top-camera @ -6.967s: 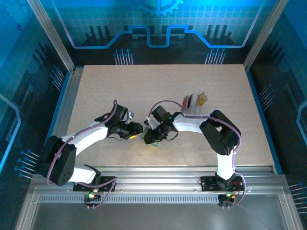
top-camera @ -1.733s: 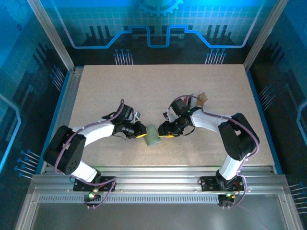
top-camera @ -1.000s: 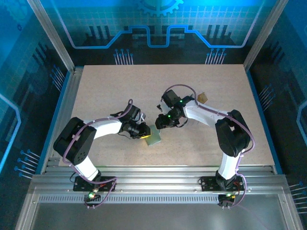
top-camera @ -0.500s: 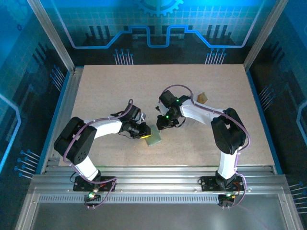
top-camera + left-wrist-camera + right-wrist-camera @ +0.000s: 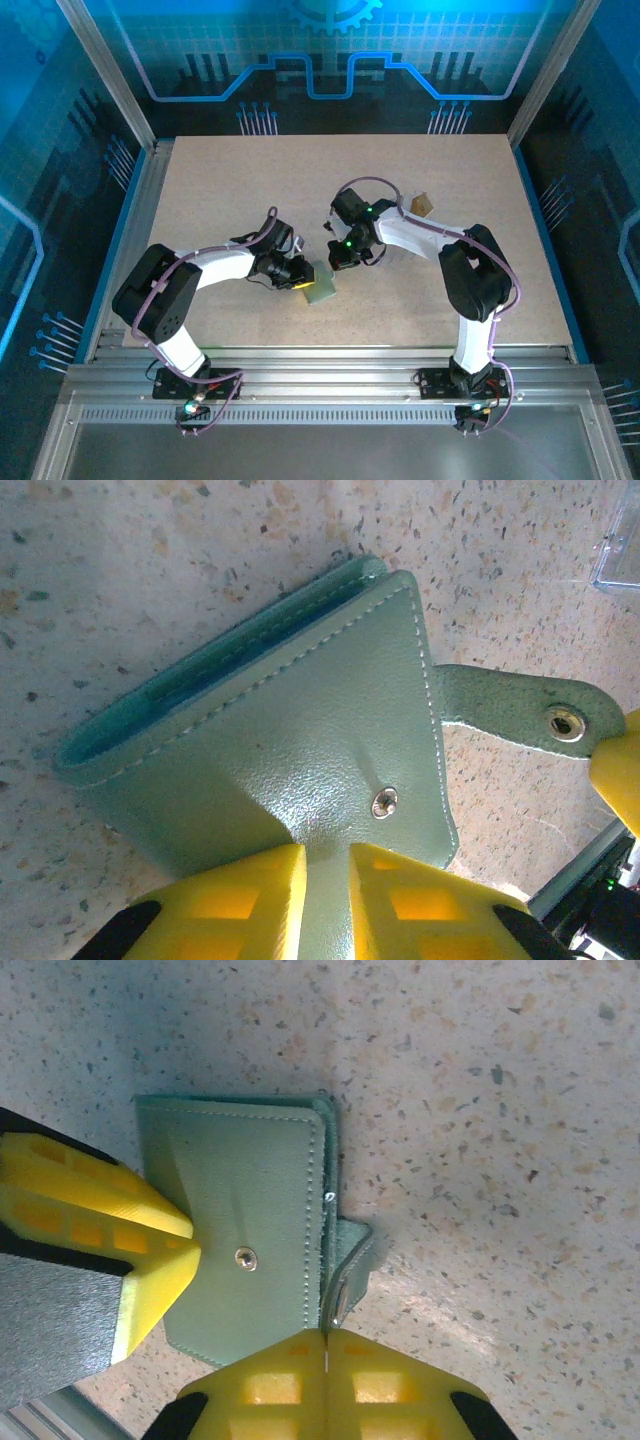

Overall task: Put the credit cards into the card holder
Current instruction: Close the button on the card holder.

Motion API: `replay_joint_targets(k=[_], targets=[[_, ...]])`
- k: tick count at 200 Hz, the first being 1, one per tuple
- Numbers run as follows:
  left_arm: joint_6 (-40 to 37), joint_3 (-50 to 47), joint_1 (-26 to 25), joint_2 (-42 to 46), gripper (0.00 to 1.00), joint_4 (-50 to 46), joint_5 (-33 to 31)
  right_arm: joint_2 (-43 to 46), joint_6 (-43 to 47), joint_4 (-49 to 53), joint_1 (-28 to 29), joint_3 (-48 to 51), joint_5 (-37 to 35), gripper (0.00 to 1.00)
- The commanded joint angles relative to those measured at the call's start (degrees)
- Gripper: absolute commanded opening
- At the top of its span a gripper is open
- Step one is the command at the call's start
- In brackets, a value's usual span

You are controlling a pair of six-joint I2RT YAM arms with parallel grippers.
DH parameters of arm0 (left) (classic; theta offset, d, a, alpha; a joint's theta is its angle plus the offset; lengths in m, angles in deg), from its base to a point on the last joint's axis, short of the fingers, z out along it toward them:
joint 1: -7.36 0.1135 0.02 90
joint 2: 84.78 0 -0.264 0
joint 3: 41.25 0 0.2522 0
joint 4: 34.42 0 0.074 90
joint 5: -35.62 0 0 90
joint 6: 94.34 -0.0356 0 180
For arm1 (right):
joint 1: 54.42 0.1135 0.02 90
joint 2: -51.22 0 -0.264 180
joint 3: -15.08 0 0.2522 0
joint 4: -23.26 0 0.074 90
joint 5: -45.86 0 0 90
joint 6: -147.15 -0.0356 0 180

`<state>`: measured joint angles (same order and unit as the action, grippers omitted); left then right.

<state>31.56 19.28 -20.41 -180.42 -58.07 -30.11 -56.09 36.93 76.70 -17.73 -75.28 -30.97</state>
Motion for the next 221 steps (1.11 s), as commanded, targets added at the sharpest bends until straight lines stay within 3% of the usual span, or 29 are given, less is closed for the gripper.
replay_joint_targets(k=[1, 88, 221], targets=[[-0.65, -0.63, -0.34, -1.0, 0.2, 0.97, -1.44, 0.94, 2.07, -1.24, 0.49, 0.33, 3.95, 0.0], [-0.01, -1.15, -0.27, -1.65, 0.2, 2.24, -1.16, -3.93, 2.57, -2.72, 1.58, -0.08, 11.47, 0.0], [0.4, -1.61, -0.18, -1.31, 0.2, 2.79, -0.89, -8.05, 2.48, -1.13, 2.38, -1.97, 11.0, 0.0]])
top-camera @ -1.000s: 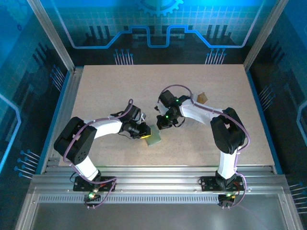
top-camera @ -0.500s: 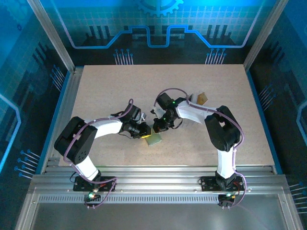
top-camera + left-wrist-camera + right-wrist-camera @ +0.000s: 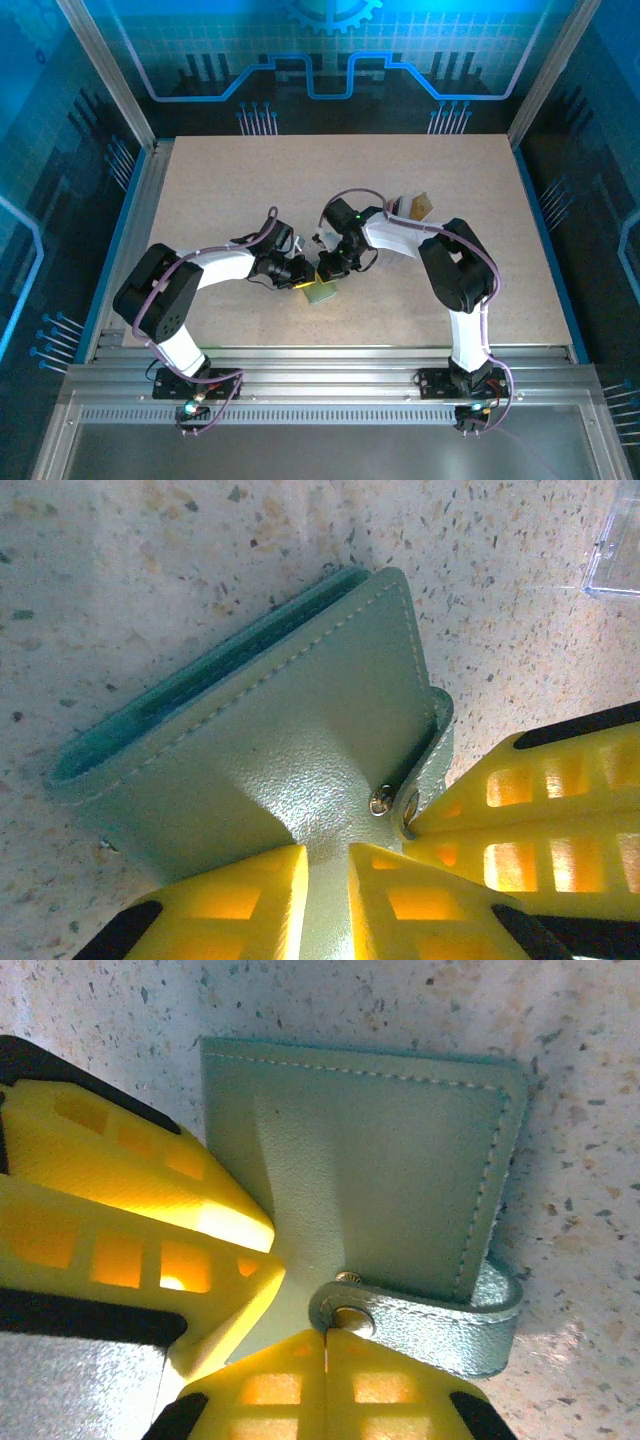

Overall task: Put the credit cards into the card holder
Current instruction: Close the button on the card holder.

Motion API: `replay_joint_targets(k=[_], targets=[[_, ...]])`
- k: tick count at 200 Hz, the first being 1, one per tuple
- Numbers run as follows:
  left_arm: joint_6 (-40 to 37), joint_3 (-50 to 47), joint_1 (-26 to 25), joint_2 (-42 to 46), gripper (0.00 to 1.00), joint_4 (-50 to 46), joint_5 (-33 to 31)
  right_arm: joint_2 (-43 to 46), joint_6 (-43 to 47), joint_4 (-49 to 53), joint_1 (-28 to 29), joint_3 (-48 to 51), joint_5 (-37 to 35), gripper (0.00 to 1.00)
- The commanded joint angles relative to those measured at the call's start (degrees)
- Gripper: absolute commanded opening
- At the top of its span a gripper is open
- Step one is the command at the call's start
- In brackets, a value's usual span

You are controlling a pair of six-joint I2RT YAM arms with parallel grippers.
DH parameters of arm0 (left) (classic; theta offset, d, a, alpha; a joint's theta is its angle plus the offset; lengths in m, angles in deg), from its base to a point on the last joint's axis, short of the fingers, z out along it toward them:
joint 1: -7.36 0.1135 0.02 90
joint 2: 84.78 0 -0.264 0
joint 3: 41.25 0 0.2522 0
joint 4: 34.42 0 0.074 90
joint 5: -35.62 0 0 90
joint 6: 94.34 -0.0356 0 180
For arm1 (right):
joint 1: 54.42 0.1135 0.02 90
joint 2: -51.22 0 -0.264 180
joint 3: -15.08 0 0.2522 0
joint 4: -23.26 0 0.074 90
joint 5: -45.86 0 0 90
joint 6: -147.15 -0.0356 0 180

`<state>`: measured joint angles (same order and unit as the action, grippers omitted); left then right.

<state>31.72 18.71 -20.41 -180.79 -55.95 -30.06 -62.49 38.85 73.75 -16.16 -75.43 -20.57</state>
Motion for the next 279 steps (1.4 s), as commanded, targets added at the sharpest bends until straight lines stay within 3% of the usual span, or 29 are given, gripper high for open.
replay_joint_targets(k=[1, 133, 279], targets=[[0.25, -1.03, -0.18, -0.94, 0.2, 0.66, -0.98, -1.64, 0.56, 1.82, 0.8, -1.82, 0.6, 0.0], [1.61, -2.36, 0.61, -0.32, 0.2, 3.52, 0.95, -3.86, -2.39, -0.13, -1.92, -2.66, 8.33, 0.0], [2.78, -2.5, 1.75, 0.37, 0.2, 5.72, 2.92, -8.8, -3.15, 5.82, -0.87, -2.71, -2.08, 0.0]])
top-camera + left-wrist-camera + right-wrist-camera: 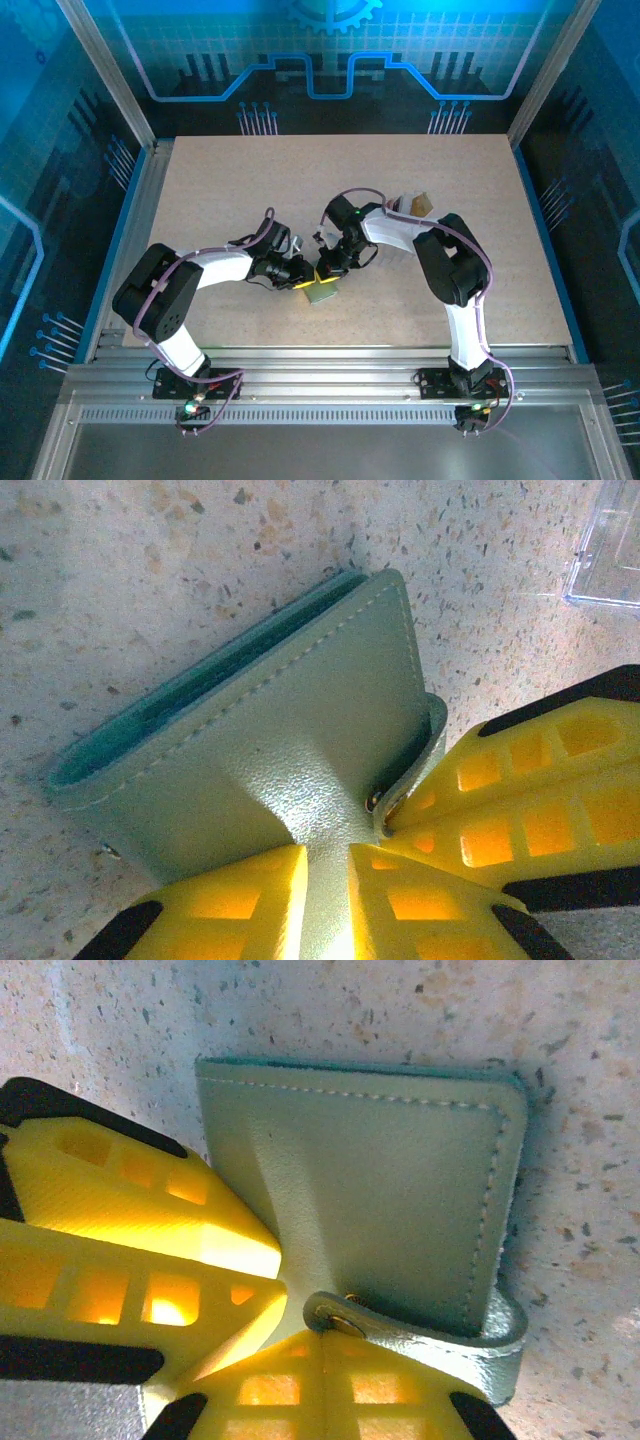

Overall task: Put the credit cards into the card holder
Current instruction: Close the button on the card holder, then reset both arms

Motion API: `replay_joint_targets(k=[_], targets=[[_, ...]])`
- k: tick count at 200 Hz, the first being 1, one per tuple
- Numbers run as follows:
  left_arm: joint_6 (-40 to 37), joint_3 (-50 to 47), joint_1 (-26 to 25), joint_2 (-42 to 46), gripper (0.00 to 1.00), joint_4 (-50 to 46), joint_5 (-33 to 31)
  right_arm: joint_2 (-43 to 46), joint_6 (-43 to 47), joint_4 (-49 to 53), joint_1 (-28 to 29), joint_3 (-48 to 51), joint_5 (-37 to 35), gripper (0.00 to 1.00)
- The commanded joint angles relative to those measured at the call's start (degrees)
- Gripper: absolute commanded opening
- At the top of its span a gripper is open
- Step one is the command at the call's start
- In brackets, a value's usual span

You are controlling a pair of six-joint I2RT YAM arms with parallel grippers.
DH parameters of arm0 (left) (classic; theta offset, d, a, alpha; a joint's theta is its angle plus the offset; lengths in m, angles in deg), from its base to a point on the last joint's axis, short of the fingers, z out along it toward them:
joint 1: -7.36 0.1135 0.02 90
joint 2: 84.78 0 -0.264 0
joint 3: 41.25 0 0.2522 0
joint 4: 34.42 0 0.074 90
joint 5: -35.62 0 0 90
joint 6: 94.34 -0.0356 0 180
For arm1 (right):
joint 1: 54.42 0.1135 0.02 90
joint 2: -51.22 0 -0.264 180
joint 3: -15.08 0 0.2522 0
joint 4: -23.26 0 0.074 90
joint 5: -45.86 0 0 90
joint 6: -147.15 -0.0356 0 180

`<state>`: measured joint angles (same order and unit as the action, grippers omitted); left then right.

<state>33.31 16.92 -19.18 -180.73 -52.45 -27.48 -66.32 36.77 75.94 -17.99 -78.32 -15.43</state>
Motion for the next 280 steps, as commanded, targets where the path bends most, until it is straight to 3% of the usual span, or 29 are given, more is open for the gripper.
replay_joint_targets(k=[1, 97, 127, 143, 160, 167, 175, 187, 195, 218, 233, 253, 280], targets=[[1.19, -0.72, 0.62, 0.31, 0.2, 2.24, 0.39, -5.07, -1.07, 3.72, 0.99, 0.09, -7.33, 0.0], [3.94, -3.59, 4.96, 13.31, 0.23, 4.13, 3.29, -10.4, -3.74, 10.65, 3.36, -5.6, -13.24, 0.0], [2.01, -4.23, 6.87, 17.37, 0.28, 0.76, 1.35, -7.49, -5.45, 8.71, 4.12, -5.79, -13.74, 0.0], [1.08, -4.42, 8.03, 20.47, 0.36, -1.0, -1.36, -3.92, -5.74, 6.67, 4.11, -6.67, -13.14, 0.16], [-0.64, -3.06, 8.17, 24.3, 0.55, -5.63, -6.98, 0.26, -5.48, 3.85, 4.13, -9.09, -12.16, 0.42], [-1.17, -2.36, 8.43, 25.63, 0.74, -7.21, -8.82, 1.33, -5.28, 3.23, 4.05, -11.03, -11.77, 0.49], [-1.63, -1.45, 8.97, 26.9, 0.98, -8.96, -10.35, 2.49, -4.95, 2.92, 4.0, -13.17, -11.86, 0.67], [-2.05, -0.07, 10.02, 28.62, 0.99, -11.62, -12.78, 3.95, -4.43, 3.15, 3.67, -16.59, -11.71, 0.83], [-2.37, 0.71, 10.81, 29.86, 0.99, -13.16, -14.51, 5.04, -4.11, 3.4, 3.43, -18.34, -11.24, 0.99], [-3.85, 2.08, 11.95, 33.99, 0.99, -16.48, -21.54, 11.05, -2.92, 2.89, 2.36, -19.36, -12.34, 1.0], [-4.96, 2.62, 12.3, 35.57, 0.99, -18.14, -29.17, 16.8, -1.99, 2.04, 1.03, -16.85, -17.2, 1.0], [-6.91, 1.87, 12.48, 36.27, 0.99, -17.35, -37.45, 26.61, -1.95, -1.72, -2.86, -8.04, -28.19, 1.0], [-10.87, -3.32, 12.57, 36.73, 0.99, -8.58, -46.44, 40.43, -2.49, -8.69, -10.07, 7.82, -50.0, 1.0]])
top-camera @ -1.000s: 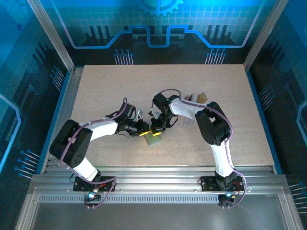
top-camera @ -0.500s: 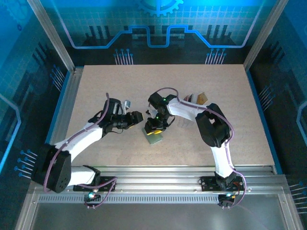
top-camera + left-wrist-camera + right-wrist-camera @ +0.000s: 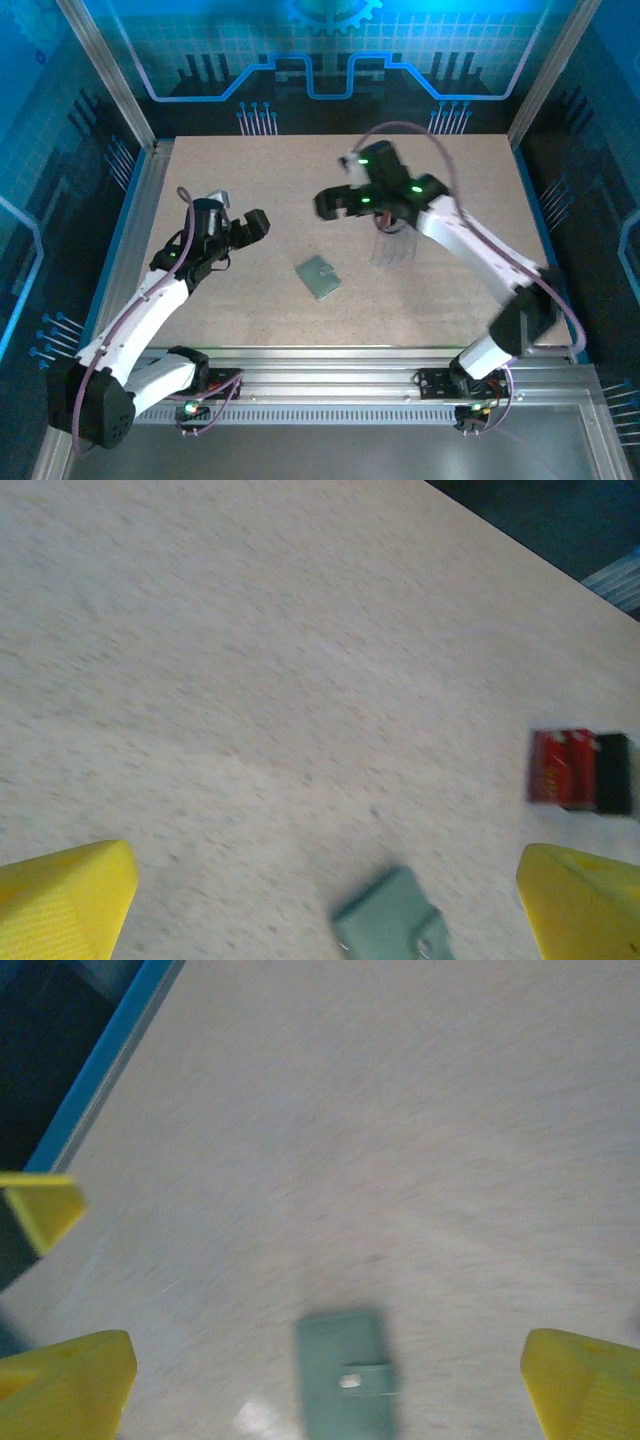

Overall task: Put the credit cards into the card holder
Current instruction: Reset both arms

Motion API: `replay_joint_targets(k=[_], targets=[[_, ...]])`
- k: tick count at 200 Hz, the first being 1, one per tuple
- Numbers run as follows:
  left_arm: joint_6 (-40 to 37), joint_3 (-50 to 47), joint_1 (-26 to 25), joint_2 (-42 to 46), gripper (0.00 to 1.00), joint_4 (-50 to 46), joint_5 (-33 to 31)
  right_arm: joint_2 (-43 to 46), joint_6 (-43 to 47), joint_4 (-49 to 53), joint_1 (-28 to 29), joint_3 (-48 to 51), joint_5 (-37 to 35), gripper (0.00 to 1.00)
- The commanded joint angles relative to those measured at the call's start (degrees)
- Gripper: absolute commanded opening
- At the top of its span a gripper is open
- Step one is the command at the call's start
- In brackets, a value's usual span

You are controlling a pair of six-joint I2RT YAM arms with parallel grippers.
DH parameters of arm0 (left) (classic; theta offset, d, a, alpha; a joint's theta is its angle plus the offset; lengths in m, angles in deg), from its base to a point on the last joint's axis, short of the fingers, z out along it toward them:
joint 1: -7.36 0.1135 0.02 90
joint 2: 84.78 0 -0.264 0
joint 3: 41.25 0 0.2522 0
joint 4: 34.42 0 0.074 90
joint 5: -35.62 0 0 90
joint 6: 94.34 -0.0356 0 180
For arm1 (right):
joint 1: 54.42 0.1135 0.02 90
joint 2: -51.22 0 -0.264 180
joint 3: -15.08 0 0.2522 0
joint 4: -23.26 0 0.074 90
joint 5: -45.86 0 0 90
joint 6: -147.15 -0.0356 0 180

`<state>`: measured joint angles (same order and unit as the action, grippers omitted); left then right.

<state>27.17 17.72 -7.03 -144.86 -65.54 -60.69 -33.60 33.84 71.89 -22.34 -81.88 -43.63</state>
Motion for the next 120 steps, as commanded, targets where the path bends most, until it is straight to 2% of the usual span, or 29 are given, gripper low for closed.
replay_joint_targets(k=[1, 10, 35, 62, 77, 92, 120], targets=[[-4.76, -4.5, 0.42, 0.94, 0.99, 4.88, -13.66, 8.2, 0.63, -4.82, -6.02, 12.05, -22.37, 1.0], [-5.6, -6.81, 0.47, 1.49, 0.99, 8.05, -16.63, 12.64, 2.35, -9.31, -9.07, 18.48, -26.56, 1.0], [-9.35, -11.49, 0.5, 2.48, 0.99, 14.16, -26.08, 21.91, 3.04, -18.87, -17.91, 33.13, -27.76, 1.0], [-15.16, -14.69, 0.52, 1.21, 0.99, 21.15, -31.48, 27.76, 16.98, -46.05, -19.1, 53.22, -32.14, 1.0], [-18.67, -16.23, 0.83, -0.89, 0.99, 26.24, -32.75, 25.95, 21.45, -56.9, -20.14, 58.66, -30.51, 1.0], [-21.75, -17.62, 1.95, -3.79, 0.99, 31.5, -31.83, 20.77, 20.61, -57.04, -22.46, 57.61, -26.93, 1.0], [-26.24, -20.54, 4.94, -11.64, 0.99, 45.09, -28.87, 10.2, 21.49, -63.16, -23.67, 56.74, -27.13, 1.0]])
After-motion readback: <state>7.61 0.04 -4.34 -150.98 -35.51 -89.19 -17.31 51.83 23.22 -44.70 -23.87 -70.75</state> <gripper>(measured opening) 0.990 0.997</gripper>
